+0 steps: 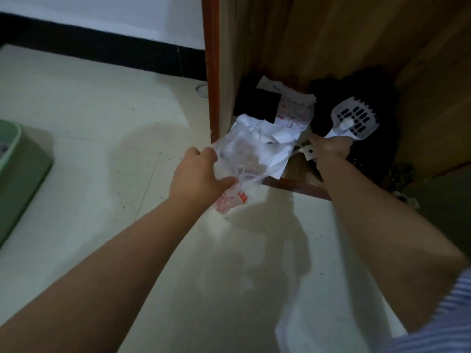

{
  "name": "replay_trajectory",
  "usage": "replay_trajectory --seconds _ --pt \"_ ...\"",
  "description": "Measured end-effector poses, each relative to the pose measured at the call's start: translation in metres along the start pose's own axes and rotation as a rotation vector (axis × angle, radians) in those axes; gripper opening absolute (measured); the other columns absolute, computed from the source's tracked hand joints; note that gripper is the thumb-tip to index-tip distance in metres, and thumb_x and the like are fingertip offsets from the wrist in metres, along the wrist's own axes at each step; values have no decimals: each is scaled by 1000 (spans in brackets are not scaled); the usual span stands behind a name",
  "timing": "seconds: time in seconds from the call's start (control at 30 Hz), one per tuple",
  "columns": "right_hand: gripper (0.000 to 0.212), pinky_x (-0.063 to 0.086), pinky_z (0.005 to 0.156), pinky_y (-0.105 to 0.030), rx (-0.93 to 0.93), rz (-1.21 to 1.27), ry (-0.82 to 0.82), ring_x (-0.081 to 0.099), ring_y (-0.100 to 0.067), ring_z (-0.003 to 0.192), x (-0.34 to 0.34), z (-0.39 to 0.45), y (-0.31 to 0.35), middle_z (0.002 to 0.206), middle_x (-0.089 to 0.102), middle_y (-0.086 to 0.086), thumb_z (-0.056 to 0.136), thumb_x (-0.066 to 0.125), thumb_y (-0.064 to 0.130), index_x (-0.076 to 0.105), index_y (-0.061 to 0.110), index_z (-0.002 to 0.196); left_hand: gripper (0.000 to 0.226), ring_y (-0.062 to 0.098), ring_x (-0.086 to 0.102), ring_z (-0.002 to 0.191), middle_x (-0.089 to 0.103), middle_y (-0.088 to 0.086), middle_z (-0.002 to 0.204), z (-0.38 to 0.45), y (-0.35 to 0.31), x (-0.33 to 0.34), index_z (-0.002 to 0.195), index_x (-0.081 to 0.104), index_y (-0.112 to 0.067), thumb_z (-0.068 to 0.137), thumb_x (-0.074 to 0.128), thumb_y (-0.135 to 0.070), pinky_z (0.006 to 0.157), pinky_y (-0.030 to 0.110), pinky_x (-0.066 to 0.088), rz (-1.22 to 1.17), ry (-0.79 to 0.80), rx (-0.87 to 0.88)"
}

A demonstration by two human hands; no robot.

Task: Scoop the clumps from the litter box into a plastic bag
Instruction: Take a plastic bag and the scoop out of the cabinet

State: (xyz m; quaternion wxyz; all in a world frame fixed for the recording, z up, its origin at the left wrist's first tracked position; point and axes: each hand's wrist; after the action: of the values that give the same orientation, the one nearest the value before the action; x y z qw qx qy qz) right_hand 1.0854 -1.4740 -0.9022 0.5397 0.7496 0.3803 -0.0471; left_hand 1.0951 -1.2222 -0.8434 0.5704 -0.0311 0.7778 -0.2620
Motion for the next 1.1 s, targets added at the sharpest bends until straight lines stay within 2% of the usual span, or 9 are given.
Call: replay_trajectory --seconds 0.07,0.2,0.27,0.4,0.6,0.7,0.83,0.97,1.1 --pt "18 46 55 -21 52 124 11 46 -12 63 -6 -12 3 82 49 -1 87 57 19 45 12 76 53 26 53 112 55 12 120 -3 7 -1 122 53 -7 82 66 -38 89 30 41 74 59 -43" --pt "20 49 41 -12 -7 59 3 62 -23 74 -21 -49 5 93 59 -16 87 56 13 51 1 72 26 23 58 95 58 2 81 -13 26 -7 102 66 -2 90 58 -23 80 24 40 142 171 45" --pt "29 55 52 -24 -80 -58 38 60 -29 67 -33 -70 3 80 54 -20 85 55 8 40 6 60 19 20 52 83 46 -2 69 -20 36 -14 93 66 -5 90 59 -22 66 19 32 41 155 85" --pt "18 43 54 -31 -188 -474 186 47 -24 48 -51 -124 -22 54 47 -12 82 53 6 44 7 67 25 11 40 57 40 -5 59 -35 63 -34 67 50 -17 89 60 -23 48 7 29 -99 104 147" --pt "12 35 43 -23 -300 -657 424 48 -18 46 -51 -206 -60 62 50 -7 80 57 3 46 8 77 37 -10 46 44 36 -3 50 -66 111 -53 57 44 -25 84 67 -16 48 5 33 -302 25 101" --pt "11 35 47 -20 -441 -761 503 51 -21 63 -28 -233 -53 74 52 -7 80 59 7 49 7 84 37 -5 48 45 37 -4 49 -82 139 -61 57 44 -27 83 68 -17 48 8 34 -291 -6 65" --pt "14 35 56 -24 -699 -935 612 54 -22 78 22 -276 -12 76 52 -2 81 61 13 56 4 90 13 17 43 63 37 -5 54 -104 189 -90 77 62 -11 86 63 -20 55 28 25 -255 -220 -77" --pt "14 22 51 -29 -941 -1029 680 47 -21 75 88 -334 39 71 46 -3 84 58 16 47 6 81 17 28 52 75 47 8 68 -130 236 -137 88 65 2 88 60 -15 67 30 30 -253 -558 -144" --pt "11 30 56 -27 -1200 -1075 650 52 -29 85 161 -389 77 88 51 -9 88 53 14 45 9 92 21 32 60 79 62 18 80 -157 280 -182 87 65 1 89 57 -19 65 32 39 -75 -793 -194"
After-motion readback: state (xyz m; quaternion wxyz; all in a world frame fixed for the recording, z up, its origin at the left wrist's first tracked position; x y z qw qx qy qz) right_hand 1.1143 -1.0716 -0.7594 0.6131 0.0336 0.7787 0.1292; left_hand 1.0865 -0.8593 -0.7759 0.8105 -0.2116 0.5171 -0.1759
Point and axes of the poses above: each hand's wrist, its own z-axis towards the middle knuckle, its own x-axis out of the palm, y = z × x
